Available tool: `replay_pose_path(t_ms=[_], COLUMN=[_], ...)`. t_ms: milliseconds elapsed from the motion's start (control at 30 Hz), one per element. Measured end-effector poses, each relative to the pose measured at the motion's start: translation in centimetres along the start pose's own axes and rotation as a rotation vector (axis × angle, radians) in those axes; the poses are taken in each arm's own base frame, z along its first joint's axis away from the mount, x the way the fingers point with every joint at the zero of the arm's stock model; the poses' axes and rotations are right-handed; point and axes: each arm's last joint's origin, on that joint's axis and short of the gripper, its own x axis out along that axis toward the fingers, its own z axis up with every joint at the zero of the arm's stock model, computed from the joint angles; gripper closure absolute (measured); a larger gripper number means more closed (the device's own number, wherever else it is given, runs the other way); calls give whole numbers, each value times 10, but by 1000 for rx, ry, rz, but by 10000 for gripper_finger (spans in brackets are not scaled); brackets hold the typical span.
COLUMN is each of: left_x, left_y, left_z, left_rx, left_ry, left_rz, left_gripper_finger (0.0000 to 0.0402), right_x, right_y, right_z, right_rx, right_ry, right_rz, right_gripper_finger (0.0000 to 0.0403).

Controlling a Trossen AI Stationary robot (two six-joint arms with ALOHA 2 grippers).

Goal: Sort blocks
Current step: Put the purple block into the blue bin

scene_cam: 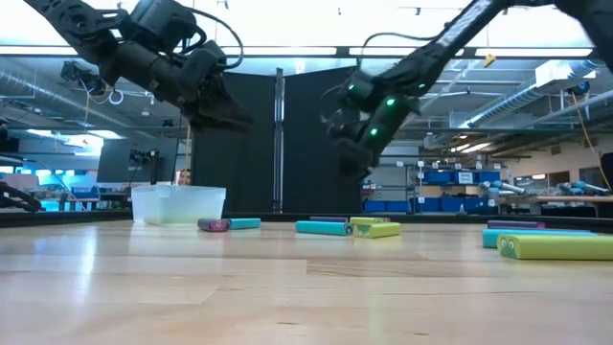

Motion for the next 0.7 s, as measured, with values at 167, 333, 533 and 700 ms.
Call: replay_pose_path(t_ms=[167,333,533,700], left_x=[0,0,0,1], left_y=[-3,-3,-3,-3], left_z=[0,1,1,2], left_rx=[6,8,8,8], left_ry=[-6,-7,-7,-20], left_rz=[-11,-14,-14,-15], left_gripper_finger=[204,204,204,204], right_x=[21,37,53,56], right_y=[-16,-30,-38,-38], right_z=[7,6,-4,-7], right_rx=[-24,-30,-18,-13], right_ry=[89,125,178,196], right_rz=[4,3,61,70], right_gripper_finger=[148,148,152,179])
